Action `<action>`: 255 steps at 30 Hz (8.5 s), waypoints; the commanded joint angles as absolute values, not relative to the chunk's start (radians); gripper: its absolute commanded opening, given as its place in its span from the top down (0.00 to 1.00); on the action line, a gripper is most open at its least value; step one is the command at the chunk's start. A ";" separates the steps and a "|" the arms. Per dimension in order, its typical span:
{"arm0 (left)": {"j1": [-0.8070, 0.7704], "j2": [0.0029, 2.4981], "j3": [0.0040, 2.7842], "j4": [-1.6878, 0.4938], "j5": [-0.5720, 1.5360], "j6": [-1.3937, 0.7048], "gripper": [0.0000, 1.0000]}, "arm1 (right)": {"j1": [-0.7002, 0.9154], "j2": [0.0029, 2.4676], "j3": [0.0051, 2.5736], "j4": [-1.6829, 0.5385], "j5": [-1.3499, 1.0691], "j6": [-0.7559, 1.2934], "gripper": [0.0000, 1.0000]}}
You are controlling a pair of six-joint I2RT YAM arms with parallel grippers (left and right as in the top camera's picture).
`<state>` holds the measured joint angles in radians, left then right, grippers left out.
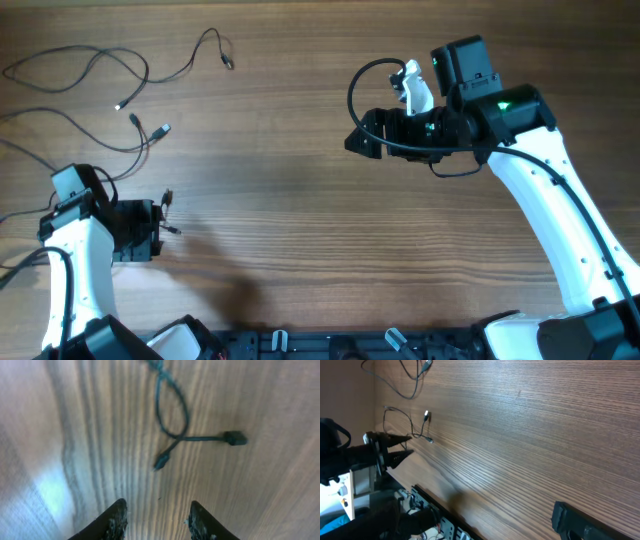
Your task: Untangle cables
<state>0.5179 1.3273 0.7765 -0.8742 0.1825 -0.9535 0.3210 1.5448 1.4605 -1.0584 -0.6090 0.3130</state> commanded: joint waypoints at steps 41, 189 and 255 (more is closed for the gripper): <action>0.663 1.825 1.126 -0.607 -0.274 -0.899 0.54 | 0.363 1.554 1.459 -1.040 -0.624 0.318 0.00; 0.649 1.832 1.193 -0.570 -0.114 -0.764 0.04 | 0.390 1.554 1.459 -1.038 -0.571 0.291 0.00; -0.081 1.238 1.328 -0.999 -0.009 -0.520 0.00 | 0.306 1.308 1.459 -1.196 -0.310 0.346 0.00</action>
<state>0.0601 1.2743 1.3155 -0.9783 0.0921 -0.5835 0.3058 1.4242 1.4605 -1.1664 -0.4301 0.2993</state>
